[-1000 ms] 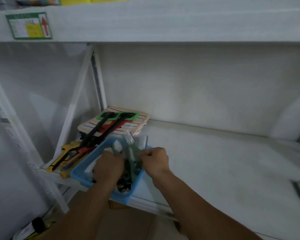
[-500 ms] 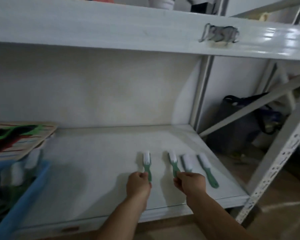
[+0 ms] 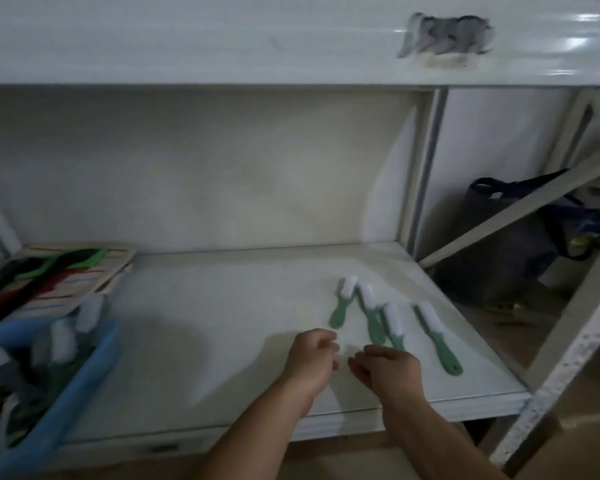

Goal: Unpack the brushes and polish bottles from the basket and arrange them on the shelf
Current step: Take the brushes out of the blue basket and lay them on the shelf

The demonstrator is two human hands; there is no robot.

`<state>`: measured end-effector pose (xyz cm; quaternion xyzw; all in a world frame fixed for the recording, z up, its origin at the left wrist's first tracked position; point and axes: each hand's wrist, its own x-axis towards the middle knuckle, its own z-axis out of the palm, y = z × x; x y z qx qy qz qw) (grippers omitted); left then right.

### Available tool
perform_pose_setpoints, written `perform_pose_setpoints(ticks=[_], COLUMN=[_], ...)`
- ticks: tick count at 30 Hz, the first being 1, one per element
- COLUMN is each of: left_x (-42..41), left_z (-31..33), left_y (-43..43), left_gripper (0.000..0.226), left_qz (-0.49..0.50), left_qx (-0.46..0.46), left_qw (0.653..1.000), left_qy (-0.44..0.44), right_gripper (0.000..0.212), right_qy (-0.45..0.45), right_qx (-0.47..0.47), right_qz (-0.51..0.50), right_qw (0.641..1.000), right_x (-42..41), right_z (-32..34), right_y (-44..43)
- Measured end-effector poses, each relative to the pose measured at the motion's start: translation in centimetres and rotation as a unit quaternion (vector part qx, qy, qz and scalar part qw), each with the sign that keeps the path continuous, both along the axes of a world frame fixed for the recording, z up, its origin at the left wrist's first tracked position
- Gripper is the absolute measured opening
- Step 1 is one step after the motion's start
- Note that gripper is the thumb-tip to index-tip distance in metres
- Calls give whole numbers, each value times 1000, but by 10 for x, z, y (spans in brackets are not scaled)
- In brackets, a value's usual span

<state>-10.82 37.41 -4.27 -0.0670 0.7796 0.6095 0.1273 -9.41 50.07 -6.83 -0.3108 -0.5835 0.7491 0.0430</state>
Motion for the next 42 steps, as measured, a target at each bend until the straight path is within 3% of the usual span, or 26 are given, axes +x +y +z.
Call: perform_pose_setpoints(ticks=[5,9,13,16,19,21,23,26,29,32,35,37,40,42], left_x=[41,54,66,62,56,52,48,42,36,28,33,36,36,35], left_z=[8,14,15,7,8,11,12,11,8,4,20,37,51,50], left_y=[-110,-233,-345,-388,-392,-388,-387,-387,-392,-395,-385,-362,-303,-239], left_gripper=[18,26,38,42,32,30,28,27,16,29,28,21,22,22], left_qz=[92,254,327,307,276,269,273,295,315,327,428,436,406,345], left_qx=[-94,-211,-333,-386,-427,-421,-394,-333,-265,-226,-117,-121,-25,54], left_qw=[985,933,879,868,861,866,877,895,911,917,894,885,905,935], left_qy=[112,145,100,48,20,9,9,-5,-8,-32,56,109,126,60], right_gripper=[13,13,14,14,10,21,19,18,22,22,21,18,20,23], right_qy=[66,149,243,227,180,144,131,113,93,106,144,176,212,208], right_qx=[100,248,424,568,693,741,757,734,677,601,493,418,380,390], right_qz=[130,276,377,437,449,452,448,462,475,457,404,379,329,279], right_qw=[984,917,787,660,534,475,458,485,554,647,757,807,838,853], right_x=[7,9,2,-7,-8,-8,-8,-10,-12,-11,-11,-11,-3,2], right_z=[27,49,63,61,61,57,53,49,52,60,69,72,68,61], right_y=[-97,-202,-301,-358,-395,-411,-422,-429,-426,-417,-396,-363,-291,-224])
